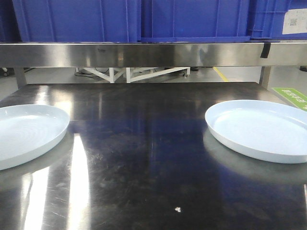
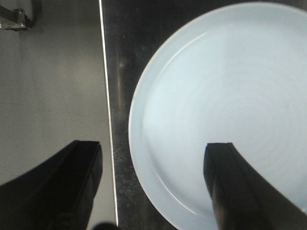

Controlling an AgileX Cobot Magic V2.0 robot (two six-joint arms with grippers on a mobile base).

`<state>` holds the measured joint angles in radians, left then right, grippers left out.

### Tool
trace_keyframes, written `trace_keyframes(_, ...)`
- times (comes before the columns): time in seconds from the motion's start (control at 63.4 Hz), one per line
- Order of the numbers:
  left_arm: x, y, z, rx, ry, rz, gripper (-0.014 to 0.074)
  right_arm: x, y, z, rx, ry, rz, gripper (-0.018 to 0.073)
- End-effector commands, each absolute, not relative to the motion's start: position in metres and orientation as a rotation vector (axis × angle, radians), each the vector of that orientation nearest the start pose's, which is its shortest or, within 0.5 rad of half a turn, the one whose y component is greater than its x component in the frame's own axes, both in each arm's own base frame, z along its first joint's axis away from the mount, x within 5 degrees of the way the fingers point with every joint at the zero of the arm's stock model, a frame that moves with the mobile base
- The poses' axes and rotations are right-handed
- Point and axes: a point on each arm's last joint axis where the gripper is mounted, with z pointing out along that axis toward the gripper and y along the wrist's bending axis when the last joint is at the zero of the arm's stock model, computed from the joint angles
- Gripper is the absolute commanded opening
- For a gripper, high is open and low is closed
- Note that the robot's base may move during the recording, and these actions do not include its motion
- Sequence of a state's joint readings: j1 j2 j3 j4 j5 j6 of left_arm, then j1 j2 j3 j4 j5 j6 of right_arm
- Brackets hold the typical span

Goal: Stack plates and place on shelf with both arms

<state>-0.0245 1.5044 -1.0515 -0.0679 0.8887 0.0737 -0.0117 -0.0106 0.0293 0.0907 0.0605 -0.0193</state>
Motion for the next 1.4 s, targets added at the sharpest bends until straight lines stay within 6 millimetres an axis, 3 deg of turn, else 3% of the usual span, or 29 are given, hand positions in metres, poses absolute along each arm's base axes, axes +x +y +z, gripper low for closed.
trace_keyframes(0.0, 0.290, -0.012, 0.256, 0.083, 2.734, -0.072, 0.0500, 0.054, -0.001, 0.212, 0.054, 1.444, 0.038, 0.0049)
trace_keyframes(0.504, 0.302, -0.014, 0.212, 0.048, 2.816, -0.102, 0.0478, 0.054, -0.001, 0.212, 0.054, 1.444, 0.038, 0.0049)
trace_keyframes(0.646, 0.303, -0.014, 0.212, 0.039, 2.813, -0.114, 0.0380, 0.054, -0.001, 0.212, 0.054, 1.444, 0.038, 0.0049)
trace_keyframes(0.836, 0.303, -0.014, 0.212, 0.039, 2.813, -0.114, 0.0077, 0.054, -0.001, 0.212, 0.054, 1.444, 0.038, 0.0049)
trace_keyframes(0.962, 0.303, -0.014, 0.213, 0.039, 2.808, -0.114, 0.0097, 0.054, -0.001, 0.212, 0.054, 1.444, 0.038, 0.0049)
trace_keyframes(1.151, 0.302, -0.016, 0.239, 0.027, 2.748, -0.142, 0.0087, 0.054, -0.001, 0.212, 0.054, 1.444, 0.038, 0.0049)
trace_keyframes(1.387, 0.272, -0.031, 0.295, 0.035, 2.611, -0.344, 0.0087, 0.054, -0.001, 0.212, 0.054, 1.444, 0.038, 0.0049)
